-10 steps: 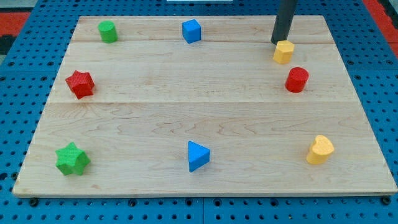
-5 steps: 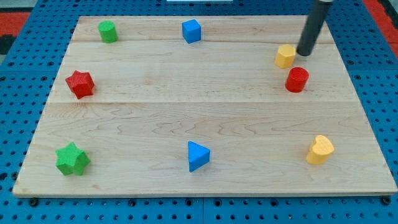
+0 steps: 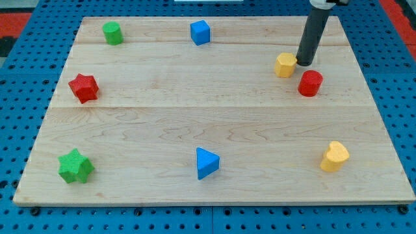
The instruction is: Move the yellow hexagon towards the center of the board
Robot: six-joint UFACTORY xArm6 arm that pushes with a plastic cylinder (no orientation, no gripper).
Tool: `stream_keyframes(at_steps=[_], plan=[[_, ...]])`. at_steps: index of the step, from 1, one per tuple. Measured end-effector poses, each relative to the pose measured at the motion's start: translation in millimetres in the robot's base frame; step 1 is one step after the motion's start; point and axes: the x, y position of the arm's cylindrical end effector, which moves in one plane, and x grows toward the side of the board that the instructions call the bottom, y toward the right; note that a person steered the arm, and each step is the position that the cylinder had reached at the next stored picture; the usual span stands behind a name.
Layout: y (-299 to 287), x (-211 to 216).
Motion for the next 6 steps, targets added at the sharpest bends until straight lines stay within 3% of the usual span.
stream_keyframes(at_steps=[3, 5, 6], plan=[[-19.3, 15.1], [-153.9, -19.9], [-139.2, -17.7]])
